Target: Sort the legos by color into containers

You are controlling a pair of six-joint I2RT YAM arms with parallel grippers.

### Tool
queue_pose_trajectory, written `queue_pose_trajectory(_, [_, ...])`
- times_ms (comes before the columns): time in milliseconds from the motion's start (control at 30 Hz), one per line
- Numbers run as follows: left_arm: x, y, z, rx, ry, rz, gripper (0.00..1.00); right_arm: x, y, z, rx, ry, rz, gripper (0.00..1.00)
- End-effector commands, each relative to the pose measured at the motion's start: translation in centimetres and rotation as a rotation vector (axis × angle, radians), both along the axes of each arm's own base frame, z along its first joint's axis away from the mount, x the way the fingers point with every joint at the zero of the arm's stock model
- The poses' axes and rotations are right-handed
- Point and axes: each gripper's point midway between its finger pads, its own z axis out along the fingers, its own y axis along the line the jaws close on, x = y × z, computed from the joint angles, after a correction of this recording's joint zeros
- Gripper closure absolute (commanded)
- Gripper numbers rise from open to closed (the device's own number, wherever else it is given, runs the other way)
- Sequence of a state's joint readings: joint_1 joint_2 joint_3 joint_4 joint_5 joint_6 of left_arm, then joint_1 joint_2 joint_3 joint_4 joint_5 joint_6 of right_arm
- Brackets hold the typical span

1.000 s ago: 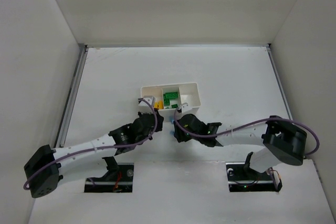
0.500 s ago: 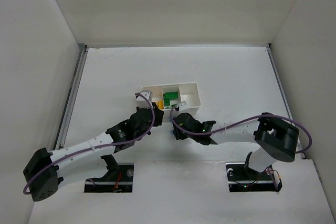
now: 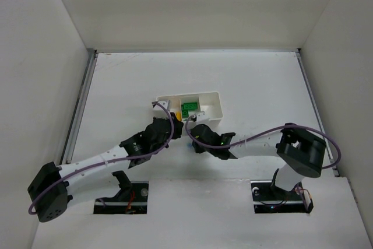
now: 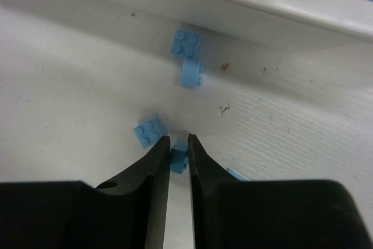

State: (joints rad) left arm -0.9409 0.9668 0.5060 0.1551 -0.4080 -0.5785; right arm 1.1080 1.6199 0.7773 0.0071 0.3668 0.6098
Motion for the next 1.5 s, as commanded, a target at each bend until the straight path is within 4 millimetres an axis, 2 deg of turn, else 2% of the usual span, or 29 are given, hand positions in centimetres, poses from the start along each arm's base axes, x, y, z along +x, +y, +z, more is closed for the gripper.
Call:
queue_pose_trajectory(0, [1.1, -0.8, 3.3, -0.065, -0.067, 0.002, 0.85, 0.3, 0.2, 1.0, 0.016, -0.022, -0.014, 0.81])
queue_pose_trajectory(233, [2.0, -1.5, 4.3, -0.096, -0.084, 0.001, 0.85, -0.4, -1.0, 3.6, 0.095, -0.050, -0.023, 0.82])
queue_pose_trajectory(333, [2.5, -3.1, 5.0, -0.122, -0.093, -0.029, 0.84, -0.6, -1.9, 5.0, 0.142, -0.064, -0.037, 0.82])
queue_pose_trajectory(500, [3.8, -6.7, 6.0, -0.127, -0.118, -0.091, 0.84, -0.5, -4.2, 7.4, 0.227, -0.094, -0.073, 0.82])
queue_pose_trajectory(733, [7.3, -11.1, 4.9, -0.078, -0.121, -0.136, 0.83, -0.1, -7.0, 9.2, 0.293, -0.117, -0.123, 0.82])
queue_pose_trajectory(833, [8.7, -12.1, 4.1, -0.050, -0.115, -0.135, 0.81, 0.2, -7.6, 9.9, 0.309, -0.134, -0.138, 0.82])
queue_pose_trajectory(900, [9.3, -12.6, 3.9, -0.042, -0.113, -0.133, 0.76, 0.5, -8.0, 10.6, 0.326, -0.148, -0.149, 0.82])
queue_pose_trajectory(967, [9.7, -12.7, 3.8, -0.040, -0.112, -0.127, 0.69, 1.1, -8.4, 11.4, 0.341, -0.166, -0.164, 0.82])
queue_pose_trajectory(1067, [9.8, -12.4, 4.5, -0.048, -0.121, -0.119, 0.63, 2.0, -8.8, 12.4, 0.349, -0.188, -0.181, 0.82])
queue_pose_trajectory(1200, [9.1, -10.4, 5.1, -0.054, -0.137, -0.089, 0.61, 3.7, -8.6, 13.7, 0.362, -0.214, -0.196, 0.82])
queue_pose_trajectory(1333, [6.6, -8.3, 4.6, -0.060, -0.132, -0.089, 0.67, 6.8, -8.6, 14.6, 0.339, -0.252, -0.235, 0.82])
queue_pose_trajectory(1467, [3.1, -6.4, 2.7, -0.027, -0.106, -0.101, 0.68, 9.4, -7.7, 15.3, 0.331, -0.279, -0.255, 0.82])
